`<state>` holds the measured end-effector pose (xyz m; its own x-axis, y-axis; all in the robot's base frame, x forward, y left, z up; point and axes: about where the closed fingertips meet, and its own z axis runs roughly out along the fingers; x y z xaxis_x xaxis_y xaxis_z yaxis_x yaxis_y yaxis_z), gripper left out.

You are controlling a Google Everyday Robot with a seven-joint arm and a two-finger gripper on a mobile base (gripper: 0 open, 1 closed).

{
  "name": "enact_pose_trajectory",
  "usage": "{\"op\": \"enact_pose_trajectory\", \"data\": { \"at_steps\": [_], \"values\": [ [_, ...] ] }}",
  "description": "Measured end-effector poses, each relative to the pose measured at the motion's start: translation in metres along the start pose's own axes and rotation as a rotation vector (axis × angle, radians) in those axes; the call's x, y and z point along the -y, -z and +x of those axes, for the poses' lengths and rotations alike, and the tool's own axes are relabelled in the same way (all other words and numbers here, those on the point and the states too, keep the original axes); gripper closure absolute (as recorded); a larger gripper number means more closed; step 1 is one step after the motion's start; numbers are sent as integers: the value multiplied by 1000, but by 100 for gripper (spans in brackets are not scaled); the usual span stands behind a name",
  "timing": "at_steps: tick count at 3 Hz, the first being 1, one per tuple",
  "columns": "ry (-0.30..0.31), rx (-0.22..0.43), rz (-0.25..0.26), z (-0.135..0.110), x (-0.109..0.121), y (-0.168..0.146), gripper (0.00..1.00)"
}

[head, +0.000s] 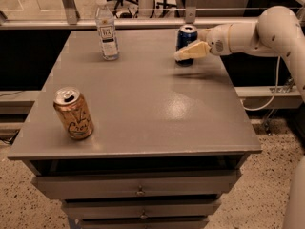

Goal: Pick pepsi can

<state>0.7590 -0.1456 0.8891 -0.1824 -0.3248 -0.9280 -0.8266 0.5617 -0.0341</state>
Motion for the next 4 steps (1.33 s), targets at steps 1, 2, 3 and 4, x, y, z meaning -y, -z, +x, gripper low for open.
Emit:
{"op": "enact_pose_trajectory", "data": {
  "at_steps": [1, 2, 3, 4],
  "values": [
    [-15, 22, -6, 0, -1, 2, 40],
    [-36, 46, -24, -9, -6, 4, 71],
    [-30, 109, -62, -42, -18, 20, 99],
    [0, 178, -102, -80, -36, 45, 100]
  ]
}}
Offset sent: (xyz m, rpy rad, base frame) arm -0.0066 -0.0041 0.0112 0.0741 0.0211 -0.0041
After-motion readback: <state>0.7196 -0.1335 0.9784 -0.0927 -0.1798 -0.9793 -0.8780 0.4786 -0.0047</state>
